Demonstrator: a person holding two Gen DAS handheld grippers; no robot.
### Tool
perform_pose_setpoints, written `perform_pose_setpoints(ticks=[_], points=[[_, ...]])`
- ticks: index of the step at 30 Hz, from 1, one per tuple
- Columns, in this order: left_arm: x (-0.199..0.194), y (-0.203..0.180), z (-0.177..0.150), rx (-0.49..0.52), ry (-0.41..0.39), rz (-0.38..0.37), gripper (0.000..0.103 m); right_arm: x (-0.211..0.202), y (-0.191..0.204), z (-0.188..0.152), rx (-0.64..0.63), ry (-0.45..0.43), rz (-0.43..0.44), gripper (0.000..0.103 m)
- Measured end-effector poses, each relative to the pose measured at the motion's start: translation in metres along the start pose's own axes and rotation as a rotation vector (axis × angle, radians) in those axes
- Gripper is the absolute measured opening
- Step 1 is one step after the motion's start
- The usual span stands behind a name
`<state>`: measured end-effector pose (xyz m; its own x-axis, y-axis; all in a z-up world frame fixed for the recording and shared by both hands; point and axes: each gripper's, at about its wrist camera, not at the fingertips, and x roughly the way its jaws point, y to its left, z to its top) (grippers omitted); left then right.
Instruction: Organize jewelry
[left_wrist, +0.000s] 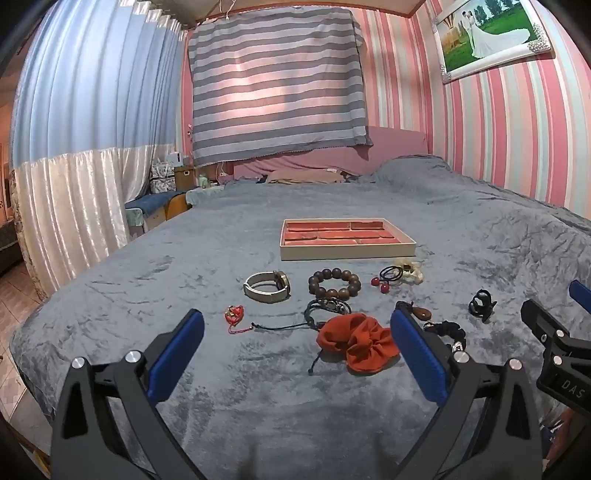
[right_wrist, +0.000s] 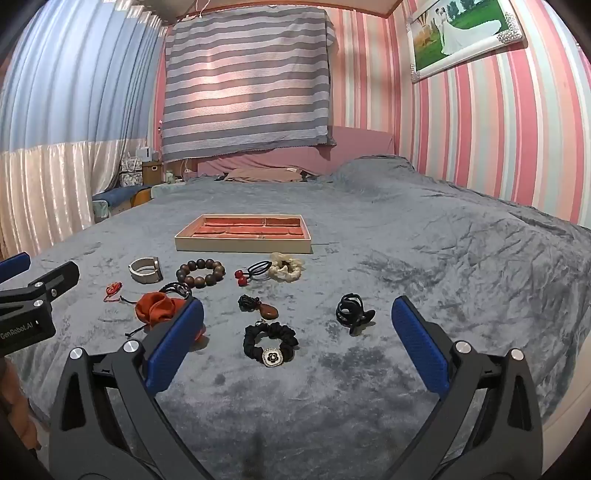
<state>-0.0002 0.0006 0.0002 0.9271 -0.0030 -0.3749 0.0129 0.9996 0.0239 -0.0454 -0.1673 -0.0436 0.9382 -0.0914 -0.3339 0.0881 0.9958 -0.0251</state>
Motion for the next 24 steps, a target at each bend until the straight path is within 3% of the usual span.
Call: perform_pose_setpoints(ticks=[24], points=[[0.0001, -0.0008, -0.0003, 0.012, 0.002, 0.004, 0.099, -0.0008, 0.0001, 0.0012, -0.008, -0.007, -0.005, 0.099]])
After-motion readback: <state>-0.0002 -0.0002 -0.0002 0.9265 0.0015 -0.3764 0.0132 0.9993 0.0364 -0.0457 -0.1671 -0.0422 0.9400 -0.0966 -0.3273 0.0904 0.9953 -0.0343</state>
